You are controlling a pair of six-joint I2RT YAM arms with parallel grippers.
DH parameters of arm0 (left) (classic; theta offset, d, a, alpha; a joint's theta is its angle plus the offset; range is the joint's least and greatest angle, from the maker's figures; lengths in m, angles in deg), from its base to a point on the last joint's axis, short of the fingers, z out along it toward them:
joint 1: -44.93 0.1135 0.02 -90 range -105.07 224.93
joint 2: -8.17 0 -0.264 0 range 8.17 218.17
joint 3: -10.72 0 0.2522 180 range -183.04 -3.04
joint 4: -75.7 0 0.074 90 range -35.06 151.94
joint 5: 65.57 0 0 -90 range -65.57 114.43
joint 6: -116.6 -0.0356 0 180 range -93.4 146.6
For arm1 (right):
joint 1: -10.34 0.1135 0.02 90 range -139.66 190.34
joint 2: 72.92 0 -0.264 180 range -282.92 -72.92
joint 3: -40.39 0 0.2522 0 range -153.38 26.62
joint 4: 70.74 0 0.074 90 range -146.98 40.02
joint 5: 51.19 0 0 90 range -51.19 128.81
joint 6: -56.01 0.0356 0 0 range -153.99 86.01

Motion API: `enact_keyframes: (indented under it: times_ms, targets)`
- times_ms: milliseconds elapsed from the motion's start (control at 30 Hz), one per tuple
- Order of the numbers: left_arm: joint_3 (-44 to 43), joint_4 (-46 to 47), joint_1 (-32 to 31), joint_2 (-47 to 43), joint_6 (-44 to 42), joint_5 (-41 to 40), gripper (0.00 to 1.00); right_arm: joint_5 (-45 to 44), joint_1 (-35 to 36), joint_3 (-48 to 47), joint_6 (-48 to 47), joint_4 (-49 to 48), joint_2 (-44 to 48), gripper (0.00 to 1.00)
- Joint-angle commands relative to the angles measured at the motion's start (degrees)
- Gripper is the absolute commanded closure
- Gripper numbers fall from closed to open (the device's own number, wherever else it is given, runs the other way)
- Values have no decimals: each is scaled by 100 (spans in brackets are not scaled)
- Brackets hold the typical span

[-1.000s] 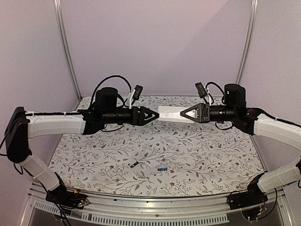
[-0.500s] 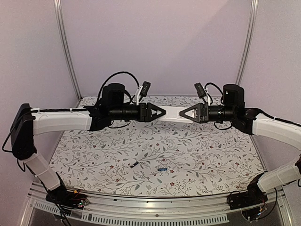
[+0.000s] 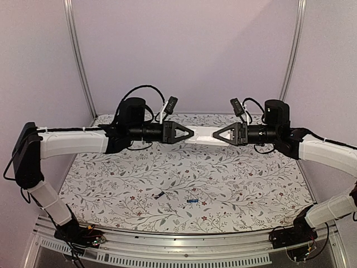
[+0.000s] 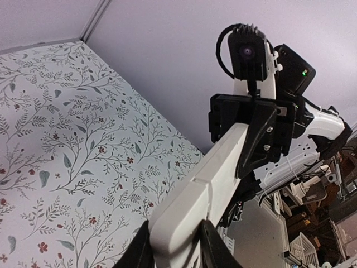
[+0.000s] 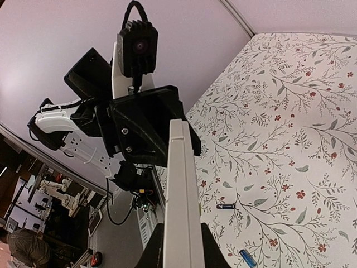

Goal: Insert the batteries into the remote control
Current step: Remove the battery cover from the remote control.

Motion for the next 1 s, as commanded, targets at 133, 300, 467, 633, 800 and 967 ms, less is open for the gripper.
enact_keyframes:
  times_ms: [133, 300, 467, 633, 800, 967]
  targets:
    - [101, 89, 59, 33, -82, 137, 54, 32, -3, -4, 47, -146, 81, 100]
    - [119, -206, 91, -63, -192, -225, 63, -52, -45, 5, 75, -125, 107, 100]
    - [101, -432, 103, -88, -256, -430, 71, -89, -65, -4, 69, -70, 109, 100]
    - [90, -565, 112, -119, -305, -619, 69, -116, -83, -4, 67, -11, 94, 100]
    - [44, -671, 112, -155, -325, -699, 75, -263, -96, -21, -22, 218, 117, 100]
    - [98, -297, 21, -185, -310, -262, 75, -300, -96, -28, -74, 257, 38, 100]
